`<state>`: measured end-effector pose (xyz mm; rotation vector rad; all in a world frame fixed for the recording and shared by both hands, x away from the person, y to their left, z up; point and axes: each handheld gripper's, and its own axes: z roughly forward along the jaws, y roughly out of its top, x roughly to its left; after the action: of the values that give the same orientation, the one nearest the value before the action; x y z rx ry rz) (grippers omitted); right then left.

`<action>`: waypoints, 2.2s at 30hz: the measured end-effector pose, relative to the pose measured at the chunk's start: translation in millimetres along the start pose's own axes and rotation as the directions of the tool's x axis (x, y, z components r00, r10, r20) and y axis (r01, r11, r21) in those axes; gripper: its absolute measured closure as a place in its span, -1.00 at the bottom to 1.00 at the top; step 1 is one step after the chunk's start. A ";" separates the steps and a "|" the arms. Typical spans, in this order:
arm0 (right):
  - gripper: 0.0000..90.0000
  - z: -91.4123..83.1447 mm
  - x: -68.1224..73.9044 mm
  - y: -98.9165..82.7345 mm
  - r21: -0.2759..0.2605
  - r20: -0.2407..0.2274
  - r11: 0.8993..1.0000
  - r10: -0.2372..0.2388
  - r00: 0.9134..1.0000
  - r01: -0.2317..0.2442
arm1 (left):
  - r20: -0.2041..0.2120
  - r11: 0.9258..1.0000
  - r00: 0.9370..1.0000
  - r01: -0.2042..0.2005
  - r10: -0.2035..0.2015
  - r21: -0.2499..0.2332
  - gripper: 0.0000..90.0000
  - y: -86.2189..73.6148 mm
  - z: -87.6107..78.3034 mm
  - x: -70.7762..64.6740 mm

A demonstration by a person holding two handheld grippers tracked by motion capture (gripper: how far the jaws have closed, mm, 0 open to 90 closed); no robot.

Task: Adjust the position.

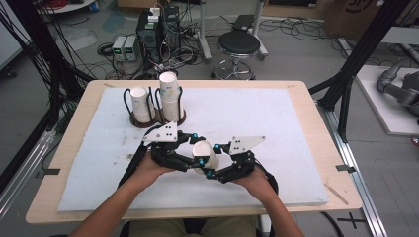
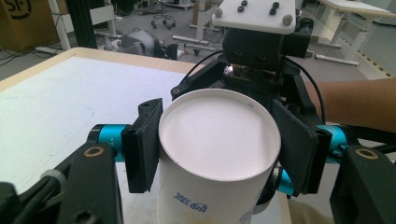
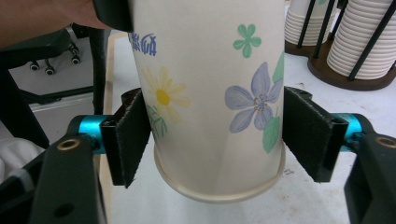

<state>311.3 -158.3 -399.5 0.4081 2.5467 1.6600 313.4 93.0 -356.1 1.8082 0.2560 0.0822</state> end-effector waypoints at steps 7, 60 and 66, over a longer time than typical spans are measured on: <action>-0.21 0.3 1.8 2.1 0.023 -0.006 0.999 -0.031 1.000 0.031 | 0.011 1.000 1.000 0.009 -0.009 0.010 -0.18 -1.4 0.5 0.7; -0.30 21.7 3.0 66.0 0.636 -0.178 0.725 -0.196 0.964 0.265 | 0.104 0.952 0.994 -0.060 0.030 0.299 -0.18 -5.6 2.4 6.8; -0.56 0.6 -5.8 62.9 0.468 -0.104 0.868 -0.132 0.986 0.165 | 0.067 0.972 0.997 -0.043 0.028 0.233 -0.17 -3.6 -7.3 10.5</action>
<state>328.4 -135.4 -343.2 0.1717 2.9393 0.9981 321.8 103.1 -358.6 2.0467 0.1939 0.0201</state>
